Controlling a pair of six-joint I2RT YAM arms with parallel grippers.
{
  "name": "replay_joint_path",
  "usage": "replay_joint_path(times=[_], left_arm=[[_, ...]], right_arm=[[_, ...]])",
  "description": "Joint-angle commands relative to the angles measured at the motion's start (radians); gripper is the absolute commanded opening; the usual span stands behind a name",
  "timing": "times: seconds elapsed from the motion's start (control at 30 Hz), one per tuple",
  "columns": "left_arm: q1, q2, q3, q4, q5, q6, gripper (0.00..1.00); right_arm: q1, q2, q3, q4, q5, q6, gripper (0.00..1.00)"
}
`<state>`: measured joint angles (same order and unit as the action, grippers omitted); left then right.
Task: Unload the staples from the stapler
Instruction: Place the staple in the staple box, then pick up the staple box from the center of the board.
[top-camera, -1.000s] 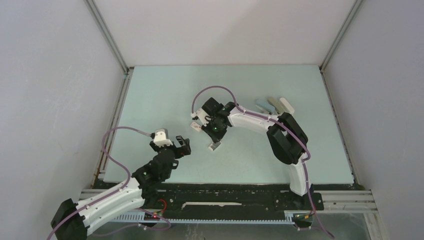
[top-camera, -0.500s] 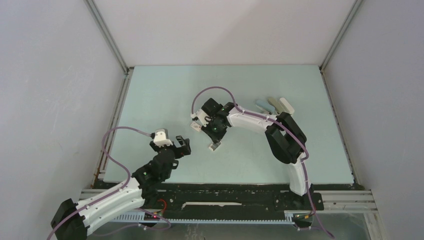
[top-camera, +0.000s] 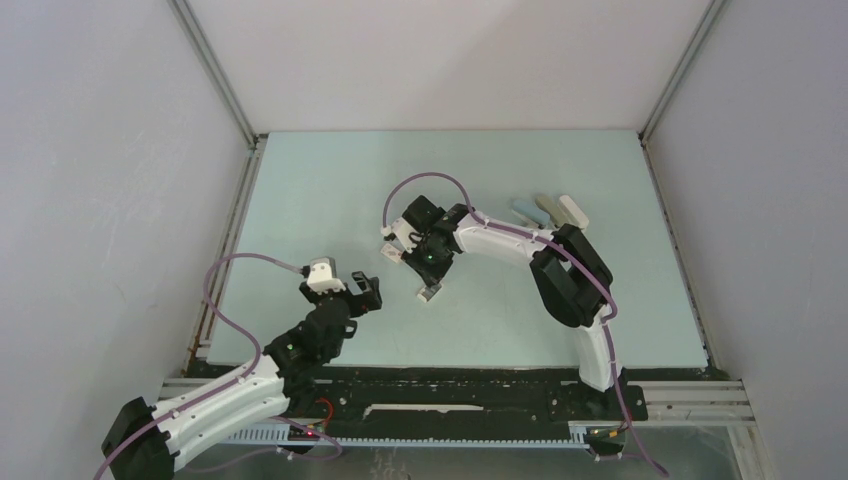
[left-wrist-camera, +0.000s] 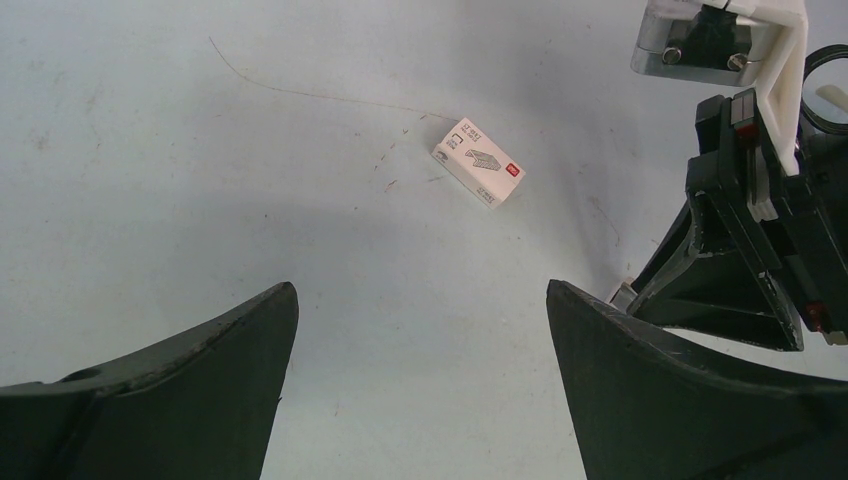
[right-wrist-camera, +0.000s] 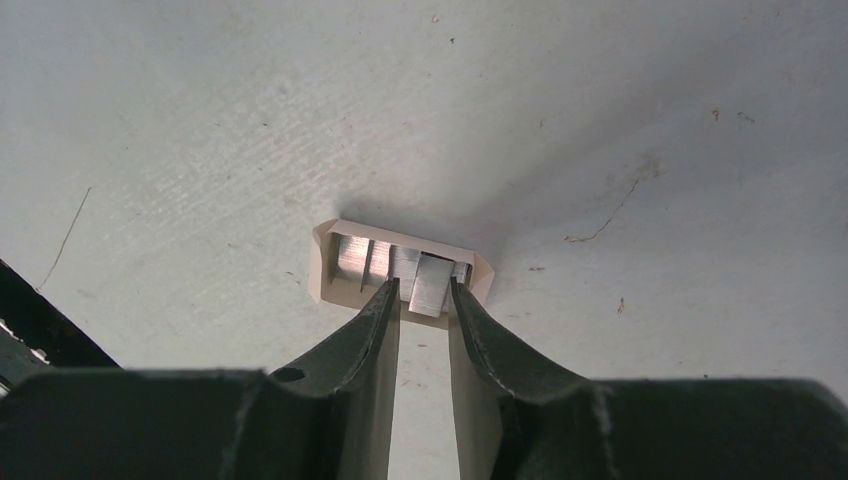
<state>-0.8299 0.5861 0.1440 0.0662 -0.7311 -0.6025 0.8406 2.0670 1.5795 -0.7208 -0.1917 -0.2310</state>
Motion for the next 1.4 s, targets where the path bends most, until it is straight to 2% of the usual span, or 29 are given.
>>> replay_joint_path(times=[0.0,0.3,0.5,0.67,1.03,1.17,1.37], left_arm=[[0.0,-0.012,-0.026,0.038,-0.033,-0.004,1.0],[-0.001,-0.091,-0.052,0.04,-0.025,-0.002,1.0],[0.002,-0.23,-0.113,0.089,0.044,0.019,1.0],[0.01,-0.301,-0.188,0.177,0.135,-0.004,1.0],[0.077,-0.139,-0.102,0.269,0.283,-0.054,1.0],[0.153,-0.084,-0.072,0.281,0.376,-0.071,1.0],[0.342,-0.025,-0.031,0.306,0.589,-0.094,1.0]], right_arm=[[0.012,-0.018,0.046,-0.021,-0.019,-0.014,0.33],[0.005,-0.169,0.031,-0.072,-0.118,-0.077,0.36],[-0.035,-0.271,-0.001,-0.121,-0.274,-0.168,0.39],[-0.122,-0.353,-0.036,-0.139,-0.432,-0.208,0.4],[-0.359,-0.573,-0.209,-0.027,-0.717,-0.174,0.39],[-0.417,-0.642,-0.276,0.032,-0.772,-0.157,0.4],[-0.467,-0.698,-0.329,0.071,-0.824,-0.137,0.4]])
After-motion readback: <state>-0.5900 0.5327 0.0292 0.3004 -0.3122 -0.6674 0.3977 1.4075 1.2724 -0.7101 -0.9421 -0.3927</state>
